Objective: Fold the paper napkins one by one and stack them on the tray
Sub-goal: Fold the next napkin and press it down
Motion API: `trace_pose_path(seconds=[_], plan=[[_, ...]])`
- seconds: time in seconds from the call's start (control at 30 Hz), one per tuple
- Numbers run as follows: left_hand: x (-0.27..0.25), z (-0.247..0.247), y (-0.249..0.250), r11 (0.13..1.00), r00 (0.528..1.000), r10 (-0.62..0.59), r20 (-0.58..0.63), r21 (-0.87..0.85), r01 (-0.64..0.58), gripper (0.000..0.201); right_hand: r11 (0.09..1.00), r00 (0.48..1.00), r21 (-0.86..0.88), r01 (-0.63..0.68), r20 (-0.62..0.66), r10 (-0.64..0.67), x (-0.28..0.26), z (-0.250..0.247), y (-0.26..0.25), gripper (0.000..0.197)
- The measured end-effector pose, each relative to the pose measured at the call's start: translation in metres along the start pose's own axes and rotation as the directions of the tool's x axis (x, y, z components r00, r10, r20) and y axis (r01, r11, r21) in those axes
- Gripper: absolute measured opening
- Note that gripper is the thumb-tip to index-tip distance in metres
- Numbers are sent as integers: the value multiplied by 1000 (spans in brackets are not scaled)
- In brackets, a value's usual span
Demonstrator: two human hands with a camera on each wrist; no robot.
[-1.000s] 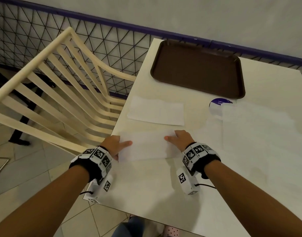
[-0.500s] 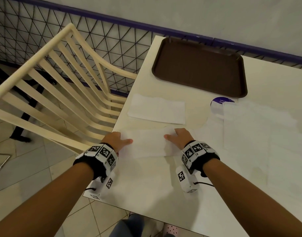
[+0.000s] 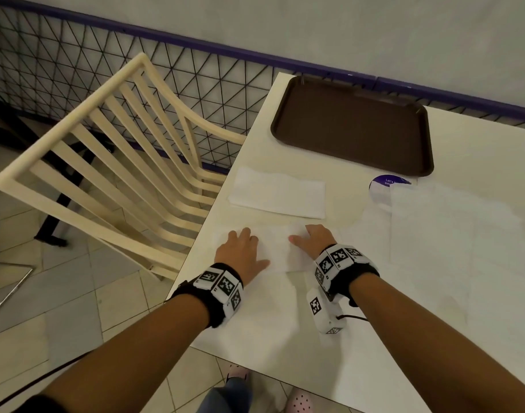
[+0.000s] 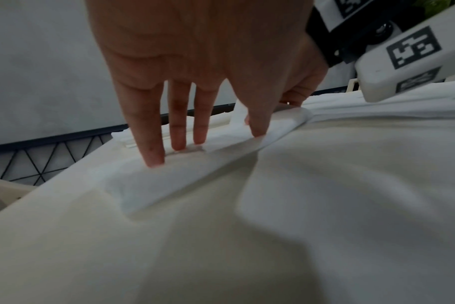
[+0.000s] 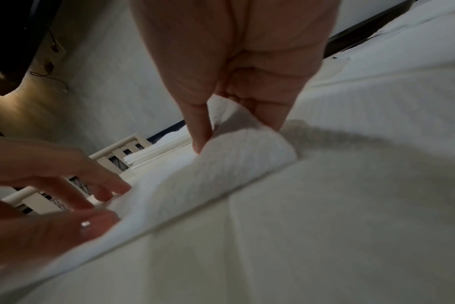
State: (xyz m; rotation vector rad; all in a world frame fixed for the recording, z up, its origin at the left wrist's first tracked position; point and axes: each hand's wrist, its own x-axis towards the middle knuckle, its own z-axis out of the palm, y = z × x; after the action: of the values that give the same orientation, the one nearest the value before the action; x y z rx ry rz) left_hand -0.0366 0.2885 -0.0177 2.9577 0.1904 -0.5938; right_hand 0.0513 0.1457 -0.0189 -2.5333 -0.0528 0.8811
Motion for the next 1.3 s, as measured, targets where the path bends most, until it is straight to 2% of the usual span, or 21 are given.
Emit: trace_pose_path(seconds=[0.07, 0.13, 0.2, 0.23, 0.3, 0.37, 0.4, 0.47, 0.53, 0.57, 0.73, 0.8, 0.87, 0.97, 1.03, 1.07, 1.1, 1.17, 1.23, 1.3], plan=[[-3, 1, 3, 1000, 1000, -23, -3, -4, 23, 59, 999, 999, 21, 29, -41, -28, -7, 0, 1, 59], [-3, 5, 2, 1000, 999, -29, -30, 11, 30, 61, 992, 981, -22, 128, -145, -130, -19, 5, 3, 60], [-5, 9, 0, 999, 998, -23, -56, 39, 25, 62, 949, 915, -237, 209, -296, -275, -37, 17, 5, 61], [-5, 11, -1, 998, 997, -15, -71, 53, 19, 62, 888, 870, -390, 244, -317, -378, -45, 25, 7, 63], [-6, 14, -2, 998, 994, 1, -108, 67, 6, 62, 739, 815, -598, 310, -233, -531, -56, 49, 12, 58], [-6, 17, -5, 998, 990, 20, -136, 59, -12, 61, 654, 795, -649, 389, -122, -594, -64, 70, 17, 43], [-7, 19, -6, 998, 990, 24, -140, 54, -17, 60, 646, 802, -640, 416, -78, -593, -68, 76, 18, 39], [-7, 23, -8, 998, 988, 36, -152, 58, -27, 60, 677, 833, -591, 439, -14, -552, -76, 79, 15, 55], [-8, 25, -9, 996, 987, 48, -154, 82, -36, 61, 622, 844, -624, 474, 119, -523, -75, 81, 19, 53], [-8, 26, -9, 995, 985, 55, -162, 89, -41, 61, 645, 861, -601, 471, 155, -485, -76, 79, 22, 53], [-13, 30, -10, 996, 982, 66, -177, 66, -55, 60, 686, 914, -619, 383, 146, -378, -78, 69, 37, 54], [-15, 35, -13, 998, 973, 64, -220, 10, -64, 58, 698, 926, -620, 358, 143, -348, -80, 65, 39, 54], [-17, 40, -15, 994, 947, 102, -306, -15, -112, 54, 708, 931, -612, 353, 157, -328, -82, 62, 37, 53], [-20, 49, -5, 962, 879, 272, -391, 104, -251, 34, 710, 935, -612, 349, 173, -310, -83, 60, 32, 53], [-27, 50, 10, 921, 830, 389, -401, 176, -346, 25, 713, 937, -612, 343, 175, -301, -84, 58, 28, 54], [-30, 51, 16, 910, 825, 414, -385, 181, -372, 24, 715, 938, -609, 343, 178, -299, -85, 56, 26, 55], [-32, 54, 21, 907, 829, 422, -368, 188, -378, 24, 719, 936, -601, 348, 183, -300, -85, 54, 23, 55], [-36, 58, 25, 917, 857, 398, -328, 174, -360, 36, 731, 933, -581, 358, 194, -302, -86, 50, 19, 54], [-39, 62, 23, 930, 879, 363, -310, 178, -322, 33, 730, 932, -580, 361, 199, -303, -86, 48, 17, 55], [-43, 64, 16, 945, 899, 319, -299, 178, -276, 39, 721, 936, -599, 350, 199, -290, -85, 48, 15, 56]])
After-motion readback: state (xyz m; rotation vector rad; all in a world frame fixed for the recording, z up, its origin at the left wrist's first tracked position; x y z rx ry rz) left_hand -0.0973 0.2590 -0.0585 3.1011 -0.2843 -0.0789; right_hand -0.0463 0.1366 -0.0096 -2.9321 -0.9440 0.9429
